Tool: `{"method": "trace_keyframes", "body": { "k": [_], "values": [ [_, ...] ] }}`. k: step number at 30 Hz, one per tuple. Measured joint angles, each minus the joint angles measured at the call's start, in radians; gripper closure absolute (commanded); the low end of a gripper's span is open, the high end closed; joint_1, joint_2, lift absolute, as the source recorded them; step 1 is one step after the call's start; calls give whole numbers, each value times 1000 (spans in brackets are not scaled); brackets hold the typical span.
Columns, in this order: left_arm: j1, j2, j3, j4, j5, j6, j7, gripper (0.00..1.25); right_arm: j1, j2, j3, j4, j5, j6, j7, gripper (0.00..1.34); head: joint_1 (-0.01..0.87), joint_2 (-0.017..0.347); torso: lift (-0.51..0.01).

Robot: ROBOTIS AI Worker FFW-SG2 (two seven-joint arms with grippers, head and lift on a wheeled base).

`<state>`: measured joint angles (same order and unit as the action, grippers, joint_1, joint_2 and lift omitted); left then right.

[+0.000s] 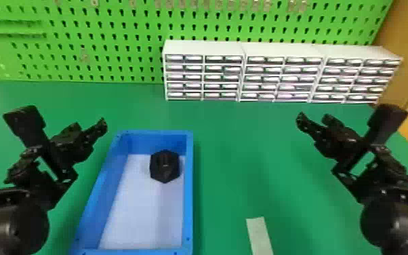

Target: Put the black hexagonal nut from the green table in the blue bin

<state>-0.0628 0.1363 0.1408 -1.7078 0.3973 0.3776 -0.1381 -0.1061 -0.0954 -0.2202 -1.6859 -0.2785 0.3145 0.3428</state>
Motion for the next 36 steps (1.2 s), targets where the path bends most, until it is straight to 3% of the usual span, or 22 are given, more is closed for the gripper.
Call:
{"method": "trace_keyframes", "body": {
  "k": [16, 26, 36],
  "values": [
    [0, 0, 27, -8, 0, -1, 0, 479, 46, 28, -127, -6, 17, 0, 7, 314, 691, 9, -97],
    [-4, 0, 33, -10, 0, -9, 0, 479, 64, 18, -151, -14, 21, 0, 7, 314, 691, 9, -97],
    [-9, 0, 33, -14, 3, -15, 0, 479, 72, 33, -189, -27, 24, 0, 7, 314, 691, 9, -97]
  ]
}}
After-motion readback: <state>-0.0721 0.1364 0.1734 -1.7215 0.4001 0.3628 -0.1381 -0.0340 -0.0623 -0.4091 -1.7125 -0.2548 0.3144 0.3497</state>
